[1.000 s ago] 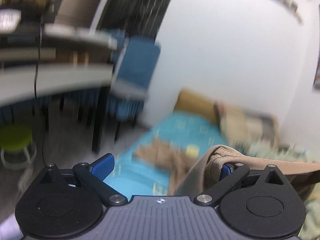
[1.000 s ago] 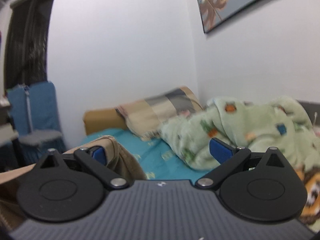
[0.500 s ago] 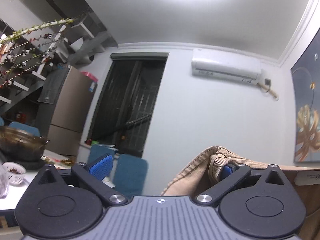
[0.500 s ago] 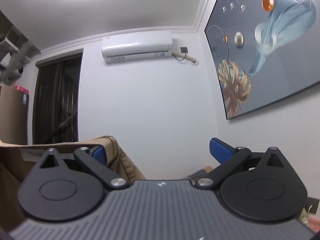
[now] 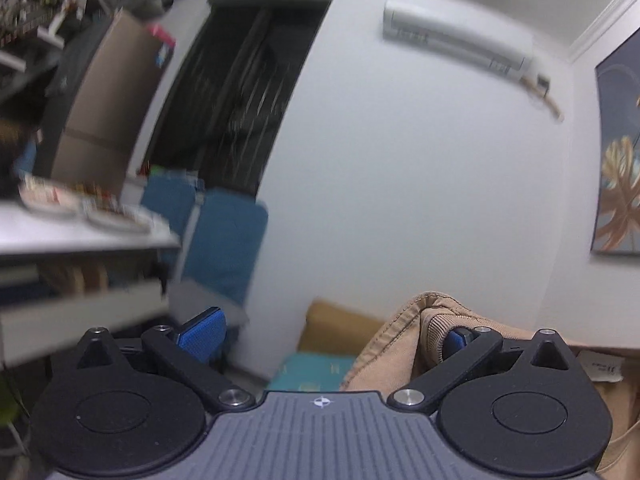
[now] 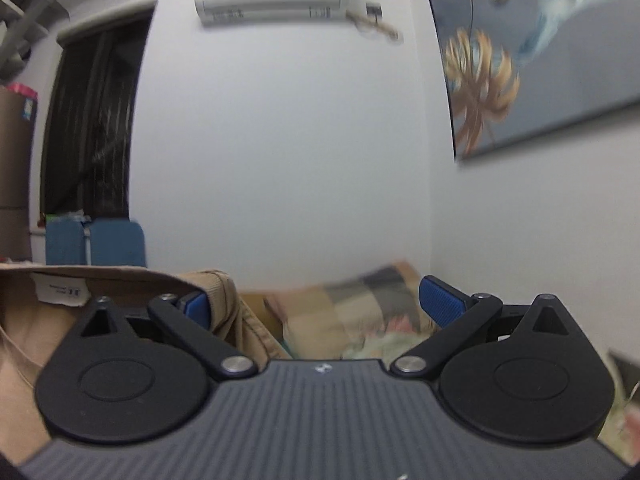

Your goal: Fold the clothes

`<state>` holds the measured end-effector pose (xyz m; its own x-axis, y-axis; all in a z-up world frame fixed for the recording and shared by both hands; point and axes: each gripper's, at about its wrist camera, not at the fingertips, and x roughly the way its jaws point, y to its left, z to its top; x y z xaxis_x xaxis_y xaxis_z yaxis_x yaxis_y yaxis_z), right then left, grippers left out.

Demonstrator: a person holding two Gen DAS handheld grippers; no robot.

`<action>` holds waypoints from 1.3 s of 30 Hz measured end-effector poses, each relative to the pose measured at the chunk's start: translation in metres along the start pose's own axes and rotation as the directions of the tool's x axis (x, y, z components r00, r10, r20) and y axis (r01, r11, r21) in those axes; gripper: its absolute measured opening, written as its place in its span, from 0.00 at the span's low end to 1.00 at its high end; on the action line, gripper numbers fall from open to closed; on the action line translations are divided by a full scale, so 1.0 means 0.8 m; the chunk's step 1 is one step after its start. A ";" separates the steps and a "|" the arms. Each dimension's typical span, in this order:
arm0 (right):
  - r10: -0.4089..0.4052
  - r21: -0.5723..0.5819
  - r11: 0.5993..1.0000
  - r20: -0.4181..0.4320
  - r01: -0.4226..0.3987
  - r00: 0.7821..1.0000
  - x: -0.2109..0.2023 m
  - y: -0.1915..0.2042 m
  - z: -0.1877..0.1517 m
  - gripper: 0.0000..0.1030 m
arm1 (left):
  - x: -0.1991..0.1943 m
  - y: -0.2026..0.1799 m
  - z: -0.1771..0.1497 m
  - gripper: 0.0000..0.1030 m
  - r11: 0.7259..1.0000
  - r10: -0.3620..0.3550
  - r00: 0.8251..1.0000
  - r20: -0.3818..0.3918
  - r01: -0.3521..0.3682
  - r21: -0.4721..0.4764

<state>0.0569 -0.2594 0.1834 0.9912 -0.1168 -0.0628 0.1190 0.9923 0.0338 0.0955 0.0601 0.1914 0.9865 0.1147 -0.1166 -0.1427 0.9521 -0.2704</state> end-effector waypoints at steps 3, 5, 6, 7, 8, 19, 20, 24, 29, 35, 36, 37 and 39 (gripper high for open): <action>-0.018 0.006 1.000 -0.106 0.019 0.994 0.098 0.007 -0.074 1.00 | 0.105 0.000 -0.060 1.00 1.000 0.020 0.996 -0.087 -0.018 0.025; -0.037 -0.007 0.999 -0.162 0.037 0.986 0.170 0.017 -0.115 1.00 | 0.179 -0.009 -0.085 1.00 0.997 0.025 0.994 -0.105 -0.017 0.074; -0.050 -0.024 0.999 -0.177 0.047 0.983 0.208 0.020 -0.131 1.00 | 0.222 -0.015 -0.097 1.00 0.994 0.028 0.994 -0.107 -0.016 0.111; -0.059 -0.043 0.998 -0.182 0.052 0.982 0.251 0.024 -0.147 1.00 | 0.262 -0.020 -0.108 1.00 0.989 0.032 0.994 -0.106 -0.016 0.144; -0.064 -0.062 0.997 -0.182 0.054 0.981 0.294 0.028 -0.164 1.00 | 0.303 -0.023 -0.124 1.00 0.984 0.035 0.994 -0.107 -0.016 0.175; -0.062 -0.133 0.991 -0.428 0.005 0.902 0.641 0.053 -0.378 1.00 | 0.684 0.018 -0.357 1.00 0.934 0.161 0.907 -0.389 -0.013 0.357; -0.048 -0.142 0.990 -0.471 -0.022 0.881 0.652 0.056 -0.397 1.00 | 0.697 0.024 -0.375 1.00 0.931 0.170 0.894 -0.415 -0.008 0.364; 0.021 -0.107 0.988 -0.637 -0.115 0.771 0.681 0.066 -0.445 1.00 | 0.726 0.039 -0.415 0.99 0.924 0.204 0.780 -0.591 0.046 0.380; 0.113 -0.062 0.974 -0.700 -0.218 0.705 0.671 0.082 -0.418 1.00 | 0.707 0.045 -0.384 0.99 0.921 0.156 0.665 -0.731 0.169 0.350; 0.130 -0.046 0.980 -0.578 -0.191 0.806 0.580 0.088 -0.354 1.00 | 0.602 0.034 -0.319 0.99 0.911 0.093 0.753 -0.652 0.199 0.360; 0.130 -0.043 0.982 -0.546 -0.183 0.827 0.557 0.087 -0.343 1.00 | 0.579 0.034 -0.308 0.99 0.913 0.078 0.769 -0.635 0.201 0.355; 0.133 -0.037 0.984 -0.511 -0.176 0.849 0.534 0.085 -0.332 1.00 | 0.553 0.034 -0.297 0.99 0.915 0.061 0.785 -0.617 0.203 0.349; 0.140 -0.017 0.986 -0.448 -0.165 0.883 0.483 0.079 -0.309 1.00 | 0.489 0.035 -0.280 0.99 0.920 0.027 0.816 -0.578 0.207 0.334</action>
<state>0.4328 -0.2315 -0.0856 0.8659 0.0541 -0.4973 -0.0470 0.9985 0.0266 0.4594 0.0679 -0.0760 0.7546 -0.0449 -0.6547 0.0997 0.9939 0.0467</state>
